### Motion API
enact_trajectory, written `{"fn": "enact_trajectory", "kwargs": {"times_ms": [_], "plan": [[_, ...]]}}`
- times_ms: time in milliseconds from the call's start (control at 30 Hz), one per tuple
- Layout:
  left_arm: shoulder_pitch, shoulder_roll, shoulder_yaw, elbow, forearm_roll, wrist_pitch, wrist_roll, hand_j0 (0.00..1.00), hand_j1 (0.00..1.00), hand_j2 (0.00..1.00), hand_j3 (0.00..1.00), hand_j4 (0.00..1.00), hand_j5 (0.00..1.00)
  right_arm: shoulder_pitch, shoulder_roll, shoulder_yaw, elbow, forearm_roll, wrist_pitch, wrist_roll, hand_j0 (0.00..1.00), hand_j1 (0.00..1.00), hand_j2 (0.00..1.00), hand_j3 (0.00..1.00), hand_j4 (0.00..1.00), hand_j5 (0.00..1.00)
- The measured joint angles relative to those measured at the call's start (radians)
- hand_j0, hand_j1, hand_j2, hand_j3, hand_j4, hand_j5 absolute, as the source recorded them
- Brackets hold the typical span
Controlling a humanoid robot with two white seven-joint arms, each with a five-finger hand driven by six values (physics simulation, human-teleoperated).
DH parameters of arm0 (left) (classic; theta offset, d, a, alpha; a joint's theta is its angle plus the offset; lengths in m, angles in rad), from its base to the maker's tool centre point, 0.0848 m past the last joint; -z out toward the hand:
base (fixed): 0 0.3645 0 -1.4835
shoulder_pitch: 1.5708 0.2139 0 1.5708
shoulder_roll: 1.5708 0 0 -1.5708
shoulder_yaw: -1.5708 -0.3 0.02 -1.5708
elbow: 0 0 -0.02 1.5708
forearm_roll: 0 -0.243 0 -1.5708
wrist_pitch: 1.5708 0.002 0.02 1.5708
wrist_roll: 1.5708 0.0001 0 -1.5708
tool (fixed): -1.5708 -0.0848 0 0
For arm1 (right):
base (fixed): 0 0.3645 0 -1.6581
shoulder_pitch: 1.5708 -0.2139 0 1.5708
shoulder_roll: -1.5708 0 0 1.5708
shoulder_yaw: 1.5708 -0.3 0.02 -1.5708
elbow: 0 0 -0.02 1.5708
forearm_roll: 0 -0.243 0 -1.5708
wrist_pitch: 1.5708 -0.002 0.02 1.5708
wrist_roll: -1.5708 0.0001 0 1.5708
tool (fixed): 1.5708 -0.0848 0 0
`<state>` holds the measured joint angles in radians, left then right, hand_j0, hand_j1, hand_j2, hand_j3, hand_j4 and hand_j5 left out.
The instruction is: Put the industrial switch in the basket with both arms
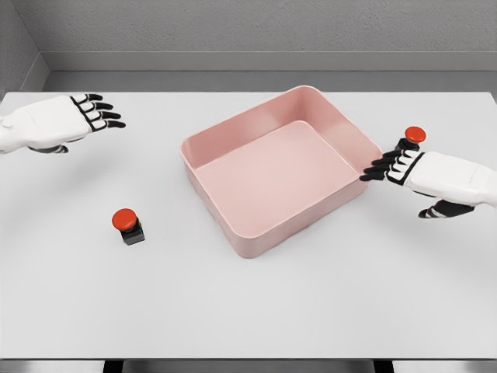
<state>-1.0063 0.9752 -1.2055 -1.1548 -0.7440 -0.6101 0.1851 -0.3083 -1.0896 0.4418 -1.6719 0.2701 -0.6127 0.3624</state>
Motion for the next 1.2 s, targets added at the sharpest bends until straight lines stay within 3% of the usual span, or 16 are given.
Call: {"fn": "enact_trajectory", "kwargs": {"times_ms": [233, 500, 767, 967, 1067, 1200], "plan": [[0.003, 0.005, -0.007, -0.035, -0.003, 0.0, 0.0, 1.0, 1.0, 1.0, 1.0, 1.0, 1.0, -0.063, 0.004, -0.021, 0.075, 0.017, 0.0, 0.031, 1.0, 1.0, 1.0, 1.0, 1.0, 1.0], [0.0, 0.054, -0.057, -0.147, -0.06, 0.0, 0.001, 1.0, 1.0, 1.0, 1.0, 1.0, 1.0, -0.149, 0.105, -0.031, 0.118, 0.166, 0.0, 0.068, 1.0, 1.0, 1.0, 1.0, 1.0, 1.0], [-0.005, 0.067, -0.1, -0.211, -0.114, 0.0, 0.002, 1.0, 1.0, 1.0, 1.0, 1.0, 1.0, -0.222, 0.174, -0.033, 0.266, 0.248, 0.0, 0.097, 1.0, 1.0, 1.0, 1.0, 1.0, 1.0], [-0.004, 0.064, -0.112, -0.233, -0.127, 0.0, 0.001, 1.0, 1.0, 1.0, 1.0, 1.0, 1.0, -0.275, 0.258, -0.026, 0.326, 0.328, 0.0, 0.125, 1.0, 1.0, 1.0, 1.0, 1.0, 1.0], [-0.003, 0.068, -0.113, -0.238, -0.121, 0.0, 0.003, 1.0, 1.0, 1.0, 1.0, 1.0, 1.0, -0.328, 0.309, -0.014, 0.388, 0.368, 0.0, 0.131, 1.0, 1.0, 1.0, 1.0, 1.0, 1.0], [-0.003, 0.075, -0.113, -0.239, -0.098, 0.0, 0.001, 1.0, 1.0, 1.0, 1.0, 1.0, 1.0, -0.342, 0.352, 0.002, 0.484, 0.413, 0.0, 0.133, 1.0, 1.0, 1.0, 1.0, 1.0, 1.0]]}}
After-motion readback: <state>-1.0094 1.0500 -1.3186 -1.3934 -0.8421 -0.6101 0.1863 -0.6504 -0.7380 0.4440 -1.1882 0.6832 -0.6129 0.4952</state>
